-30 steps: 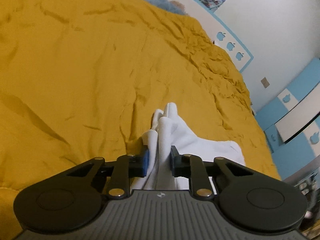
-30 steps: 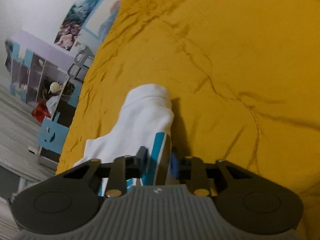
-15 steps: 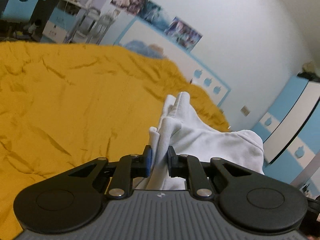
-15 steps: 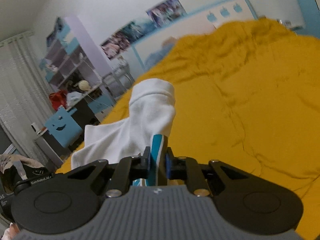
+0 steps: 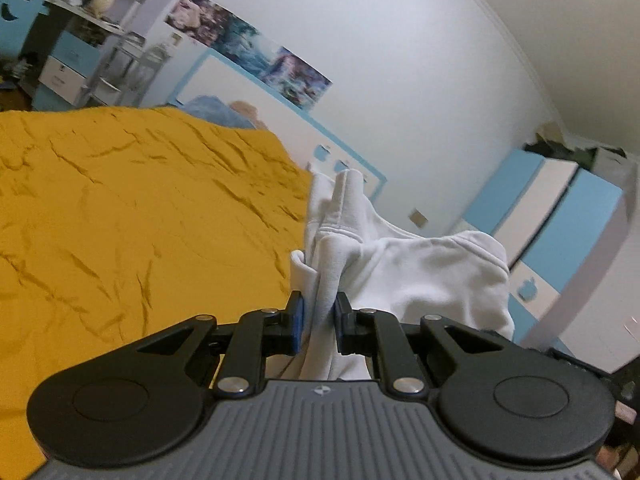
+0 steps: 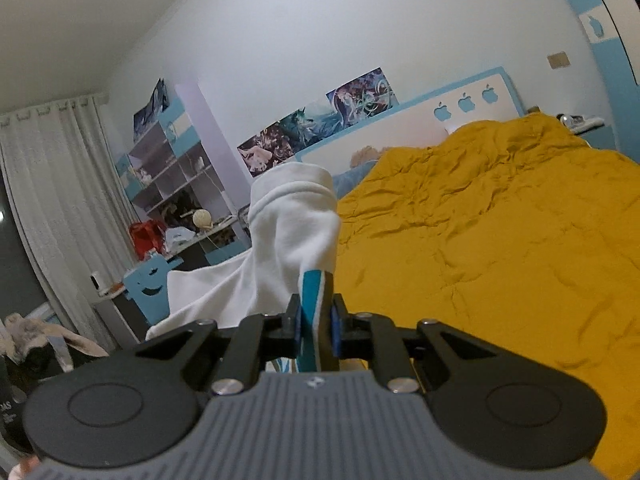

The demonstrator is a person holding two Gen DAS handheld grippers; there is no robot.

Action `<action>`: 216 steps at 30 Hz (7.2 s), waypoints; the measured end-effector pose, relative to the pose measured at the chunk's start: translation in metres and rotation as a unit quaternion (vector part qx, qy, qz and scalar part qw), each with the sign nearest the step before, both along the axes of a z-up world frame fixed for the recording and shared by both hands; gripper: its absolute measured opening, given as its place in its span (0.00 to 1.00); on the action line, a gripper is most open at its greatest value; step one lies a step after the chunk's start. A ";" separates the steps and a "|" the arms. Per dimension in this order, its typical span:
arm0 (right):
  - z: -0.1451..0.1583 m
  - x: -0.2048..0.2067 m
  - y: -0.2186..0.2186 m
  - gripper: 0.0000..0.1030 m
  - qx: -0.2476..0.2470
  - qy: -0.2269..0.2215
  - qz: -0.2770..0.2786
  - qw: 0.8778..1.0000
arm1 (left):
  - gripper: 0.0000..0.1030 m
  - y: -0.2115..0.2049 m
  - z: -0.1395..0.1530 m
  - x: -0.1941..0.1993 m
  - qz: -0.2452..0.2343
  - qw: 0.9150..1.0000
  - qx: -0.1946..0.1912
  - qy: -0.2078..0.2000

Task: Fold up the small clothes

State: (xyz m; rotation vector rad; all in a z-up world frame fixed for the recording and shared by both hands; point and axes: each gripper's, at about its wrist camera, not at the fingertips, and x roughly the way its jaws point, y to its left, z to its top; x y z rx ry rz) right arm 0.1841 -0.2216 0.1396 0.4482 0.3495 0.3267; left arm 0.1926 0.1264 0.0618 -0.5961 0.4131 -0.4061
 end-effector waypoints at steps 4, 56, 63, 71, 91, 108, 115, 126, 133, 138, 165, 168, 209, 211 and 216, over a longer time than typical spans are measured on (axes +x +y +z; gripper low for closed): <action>-0.002 -0.033 -0.021 0.09 0.014 0.020 0.000 1.000 | 0.16 -0.005 -0.011 -0.013 -0.022 0.999 -0.007 0.027; -0.115 0.010 -0.031 0.14 -0.149 0.203 -0.039 0.967 | 0.18 -0.031 -0.093 0.022 -0.058 0.971 0.137 0.187; -0.117 -0.042 -0.003 0.22 -0.230 0.180 -0.004 0.956 | 0.18 -0.070 -0.080 -0.023 -0.138 0.961 0.195 0.141; -0.142 -0.087 0.012 0.31 -0.255 0.192 0.005 0.948 | 0.18 -0.085 -0.104 -0.064 -0.165 0.938 0.264 0.151; -0.226 -0.110 0.013 0.40 -0.271 0.209 0.013 0.940 | 0.19 -0.067 -0.156 -0.067 -0.179 0.929 0.265 0.186; -0.152 -0.099 0.015 0.61 -0.264 0.225 0.028 0.938 | 0.35 -0.075 -0.085 -0.097 -0.174 0.933 0.304 0.077; -0.096 -0.115 0.015 0.77 -0.250 0.134 -0.012 0.959 | 0.78 -0.092 -0.032 -0.112 -0.106 0.932 0.345 -0.029; -0.067 -0.183 0.034 0.79 -0.264 0.017 -0.062 0.962 | 0.97 -0.117 -0.019 -0.154 0.012 0.923 0.372 -0.096; -0.076 -0.227 0.035 0.79 -0.244 0.026 -0.123 0.962 | 0.97 -0.119 -0.026 -0.176 0.027 0.929 0.360 -0.081; -0.083 -0.240 0.037 0.79 -0.226 0.059 -0.105 0.967 | 0.97 -0.116 -0.034 -0.185 0.037 0.929 0.363 -0.055; -0.123 -0.234 0.051 0.78 -0.234 0.171 -0.071 0.954 | 0.97 -0.106 -0.076 -0.198 0.003 0.925 0.371 0.081; -0.122 -0.233 0.051 0.78 -0.235 0.170 -0.069 0.954 | 0.97 -0.106 -0.076 -0.198 0.005 0.925 0.372 0.082; -0.119 -0.235 0.047 0.75 -0.236 0.152 -0.082 0.956 | 0.97 -0.102 -0.066 -0.199 0.010 0.923 0.382 0.052; -0.119 -0.236 0.047 0.75 -0.236 0.150 -0.084 0.956 | 0.97 -0.102 -0.065 -0.199 0.011 0.923 0.382 0.046; -0.118 -0.236 0.047 0.74 -0.236 0.146 -0.086 0.957 | 0.97 -0.102 -0.063 -0.199 0.013 0.924 0.380 0.038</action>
